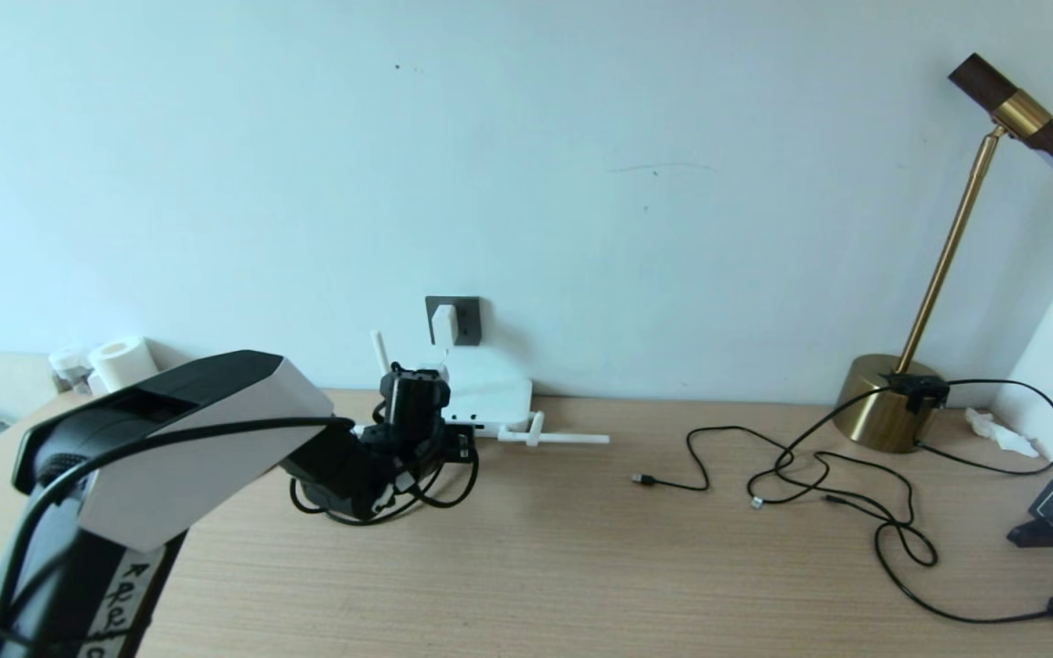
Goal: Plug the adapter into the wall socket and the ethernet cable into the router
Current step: Hand it to the other hand
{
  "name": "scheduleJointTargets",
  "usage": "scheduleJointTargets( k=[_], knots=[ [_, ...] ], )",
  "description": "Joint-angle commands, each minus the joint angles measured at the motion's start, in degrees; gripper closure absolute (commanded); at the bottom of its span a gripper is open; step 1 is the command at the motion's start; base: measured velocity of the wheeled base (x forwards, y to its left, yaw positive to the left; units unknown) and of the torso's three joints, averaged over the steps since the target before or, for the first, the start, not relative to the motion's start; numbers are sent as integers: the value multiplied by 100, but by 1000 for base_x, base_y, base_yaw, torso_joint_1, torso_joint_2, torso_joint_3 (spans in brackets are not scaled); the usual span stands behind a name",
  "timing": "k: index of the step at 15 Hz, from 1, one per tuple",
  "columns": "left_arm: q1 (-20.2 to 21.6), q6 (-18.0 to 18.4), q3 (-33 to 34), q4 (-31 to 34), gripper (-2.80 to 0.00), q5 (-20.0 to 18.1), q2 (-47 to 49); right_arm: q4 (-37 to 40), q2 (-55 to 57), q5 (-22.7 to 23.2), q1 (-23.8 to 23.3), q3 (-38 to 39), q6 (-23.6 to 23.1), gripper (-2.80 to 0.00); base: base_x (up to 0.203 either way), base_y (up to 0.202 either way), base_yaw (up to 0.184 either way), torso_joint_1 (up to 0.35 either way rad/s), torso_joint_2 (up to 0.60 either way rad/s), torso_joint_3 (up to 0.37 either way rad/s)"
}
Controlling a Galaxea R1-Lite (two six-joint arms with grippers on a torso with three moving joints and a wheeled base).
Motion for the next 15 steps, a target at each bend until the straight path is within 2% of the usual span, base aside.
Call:
scheduleJointTargets(
  k=[1,15],
  knots=[
    [1,-4,0,-18,0,10,39,-1,9,1,2,73,-1,-280,0,0,0,0,0,0],
    [1,-4,27,-27,0,10,-46,-1,9,1,2,73,-1,-280,0,0,0,0,0,0]
  ],
)
